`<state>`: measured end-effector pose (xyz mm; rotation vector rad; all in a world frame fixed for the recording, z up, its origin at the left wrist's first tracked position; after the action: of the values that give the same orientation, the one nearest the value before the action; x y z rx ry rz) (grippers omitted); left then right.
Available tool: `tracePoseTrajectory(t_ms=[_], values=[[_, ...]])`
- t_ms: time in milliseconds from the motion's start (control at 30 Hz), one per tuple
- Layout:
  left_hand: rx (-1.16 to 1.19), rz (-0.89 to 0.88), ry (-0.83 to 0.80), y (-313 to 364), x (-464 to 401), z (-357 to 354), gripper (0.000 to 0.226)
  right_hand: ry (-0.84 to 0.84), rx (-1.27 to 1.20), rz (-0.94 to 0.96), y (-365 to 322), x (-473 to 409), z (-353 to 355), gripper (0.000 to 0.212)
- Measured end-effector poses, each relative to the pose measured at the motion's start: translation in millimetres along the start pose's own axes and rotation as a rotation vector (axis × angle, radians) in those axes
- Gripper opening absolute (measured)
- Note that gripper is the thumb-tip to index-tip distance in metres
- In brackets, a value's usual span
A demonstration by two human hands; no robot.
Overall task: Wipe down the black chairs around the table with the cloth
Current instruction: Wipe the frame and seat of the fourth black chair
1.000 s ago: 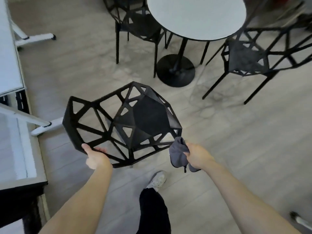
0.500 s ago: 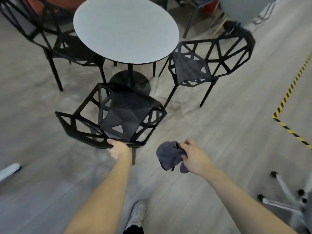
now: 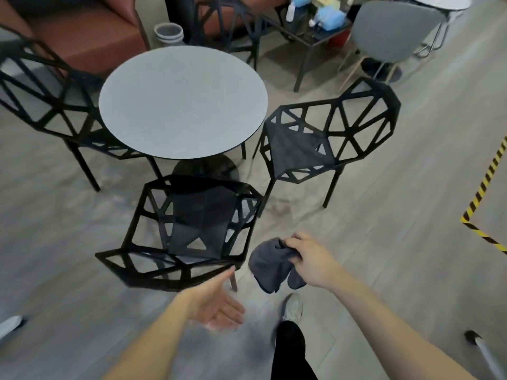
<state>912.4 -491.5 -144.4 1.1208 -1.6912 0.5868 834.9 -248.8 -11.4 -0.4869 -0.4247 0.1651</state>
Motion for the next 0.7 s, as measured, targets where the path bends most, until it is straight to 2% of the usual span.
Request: tracePoseTrajectory(t_ms=[33,67,133,167,233,267,333,433,533,567,633,700], values=[[-0.129,-0.034,0.04,14.9,10.0,1.1,0.121,-0.015,-0.004,0.034,6.5,-14.0,13.6,0.017],[-0.197,-0.13,0.157,39.7,13.1,9.6,0.112,-0.023,-0.014,0.08,12.6,-28.9,27.3,0.017],[-0.289,-0.399,0.505,107.4,40.2,17.4,0.094,-0.034,-0.05,0.182,19.1,-58.3,58.4,0.019],[-0.354,-0.516,0.634,143.7,60.0,11.8,0.103,-0.038,-0.072,0.224,21.3,-71.0,75.9,0.027],[-0.468,-0.681,0.677,211.1,84.0,-15.3,0.124,-0.021,-0.128,0.285,27.8,-91.0,116.0,0.041],[-0.452,-0.724,0.647,240.2,91.8,-28.0,0.121,-0.006,-0.16,0.316,31.0,-100.6,138.4,0.043],[-0.326,-0.792,0.641,292.1,105.6,-44.0,0.086,0.056,-0.254,0.341,46.1,-124.5,186.5,0.035],[-0.121,-0.915,0.762,356.4,129.5,-56.5,0.035,0.121,-0.381,0.302,79.4,-156.6,249.6,0.033],[-0.142,-0.99,0.918,407.9,146.2,-59.9,0.025,-0.004,-0.418,0.269,101.0,-191.8,275.5,0.052],[-0.196,-0.976,0.981,423.7,148.1,-57.6,0.026,-0.005,-0.412,0.267,104.5,-206.4,284.3,0.047],[-0.303,-0.928,1.033,452.3,150.3,-48.1,0.026,0.01,-0.368,0.295,108.3,-237.9,301.4,0.025],[-0.365,-0.875,1.022,475.1,158.7,-31.6,0.025,-0.033,-0.33,0.336,105.8,-269.3,314.7,0.021]])
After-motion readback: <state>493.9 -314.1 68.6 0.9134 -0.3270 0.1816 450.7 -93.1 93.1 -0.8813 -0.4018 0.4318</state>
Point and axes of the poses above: each hand's wrist, its own x-axis away from the middle knuckle, its own z-axis out of the back of the hand, y = z × x, the point moved 8 cm from there along -x, towards the middle knuckle, and after that the axes turned 4 degrees about z, right-handed, at the moved point
